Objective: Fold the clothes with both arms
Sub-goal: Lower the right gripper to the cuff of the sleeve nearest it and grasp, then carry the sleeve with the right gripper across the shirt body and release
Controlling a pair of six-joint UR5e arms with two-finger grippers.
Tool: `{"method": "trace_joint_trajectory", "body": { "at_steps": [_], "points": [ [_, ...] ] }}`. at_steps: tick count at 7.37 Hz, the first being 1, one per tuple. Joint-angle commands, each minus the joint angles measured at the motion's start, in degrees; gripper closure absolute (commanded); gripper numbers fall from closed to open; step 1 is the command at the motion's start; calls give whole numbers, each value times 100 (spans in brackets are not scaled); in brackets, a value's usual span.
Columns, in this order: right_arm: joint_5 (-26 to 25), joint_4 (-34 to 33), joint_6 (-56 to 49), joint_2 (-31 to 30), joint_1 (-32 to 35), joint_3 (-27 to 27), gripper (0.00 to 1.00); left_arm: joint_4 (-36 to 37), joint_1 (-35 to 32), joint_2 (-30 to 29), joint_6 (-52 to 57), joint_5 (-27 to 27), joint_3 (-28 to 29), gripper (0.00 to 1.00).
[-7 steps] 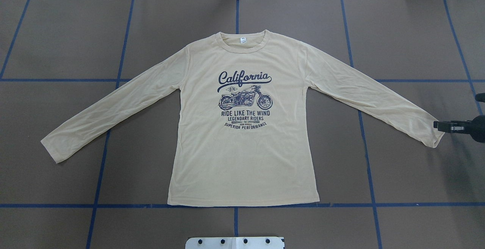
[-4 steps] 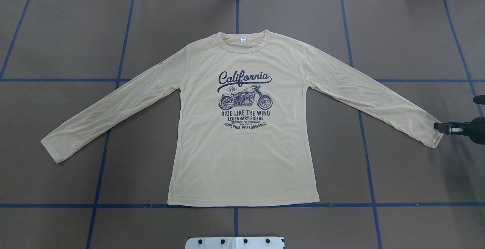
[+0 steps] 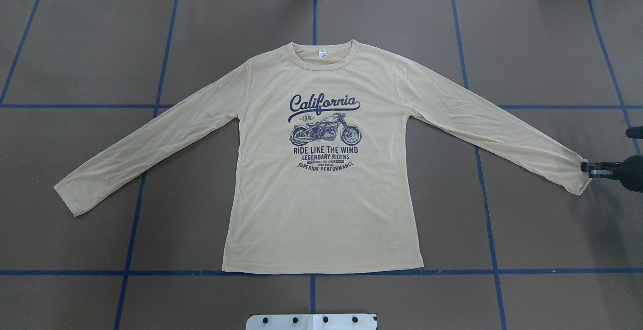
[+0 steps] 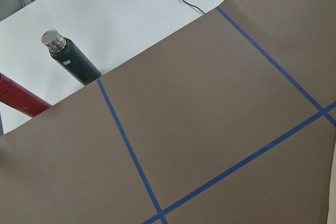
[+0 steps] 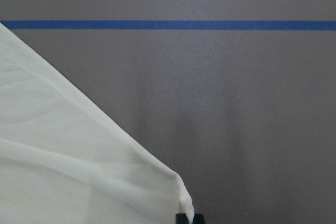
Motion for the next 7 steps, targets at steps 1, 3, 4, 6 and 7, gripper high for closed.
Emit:
{"method": "trace_joint_trajectory", "body": {
  "at_steps": [1,3,4,6,7],
  "points": [
    [74,-196,-1,0,19,545,100,0,0,6,0,-2,0,0],
    [127,-1335,16,323,150,1634,100,0,0,6,0,-2,0,0],
    [48,-1549,199,777,186,1804,100,0,0,6,0,-2,0,0],
    [-303,-2704,341,2119,186,1815,100,9,0,6,-9,-2,0,0],
    [-539,-3747,524,2988,169,1789,100,9,0,6,-9,-2,-9,0]
  ]
}}
